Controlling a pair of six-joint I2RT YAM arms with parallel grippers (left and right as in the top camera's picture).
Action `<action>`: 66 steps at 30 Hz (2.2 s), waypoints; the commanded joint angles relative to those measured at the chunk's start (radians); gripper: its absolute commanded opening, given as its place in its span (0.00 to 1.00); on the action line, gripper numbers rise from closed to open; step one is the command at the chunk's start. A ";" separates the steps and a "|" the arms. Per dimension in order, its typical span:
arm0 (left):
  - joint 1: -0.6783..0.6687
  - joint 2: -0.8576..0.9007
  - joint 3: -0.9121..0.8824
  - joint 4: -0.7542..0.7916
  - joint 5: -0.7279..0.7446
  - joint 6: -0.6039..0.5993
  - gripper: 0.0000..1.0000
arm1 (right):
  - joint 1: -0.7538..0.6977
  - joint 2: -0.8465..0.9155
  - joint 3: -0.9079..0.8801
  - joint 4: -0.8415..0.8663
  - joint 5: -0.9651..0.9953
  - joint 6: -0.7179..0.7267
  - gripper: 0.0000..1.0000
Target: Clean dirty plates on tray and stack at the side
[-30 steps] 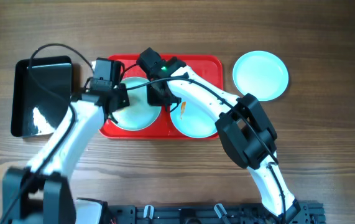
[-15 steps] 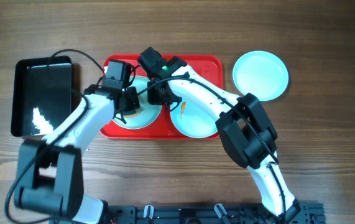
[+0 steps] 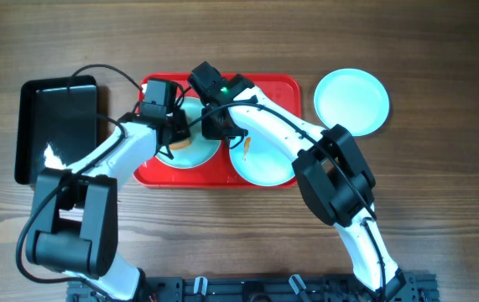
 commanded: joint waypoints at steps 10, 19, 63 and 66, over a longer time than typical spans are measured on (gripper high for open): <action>0.096 0.016 0.006 -0.033 -0.283 -0.001 0.04 | 0.008 -0.031 0.004 -0.021 0.024 -0.001 0.04; 0.085 -0.179 0.006 -0.051 -0.351 -0.001 0.04 | 0.008 -0.031 0.004 -0.048 0.086 0.003 0.04; 0.067 -0.301 0.015 -0.257 -0.246 -0.006 0.04 | 0.008 -0.035 0.007 -0.004 0.075 0.000 0.04; 0.067 -0.384 0.014 -0.278 -0.212 -0.006 0.04 | 0.008 -0.049 0.018 0.015 0.080 -0.027 0.04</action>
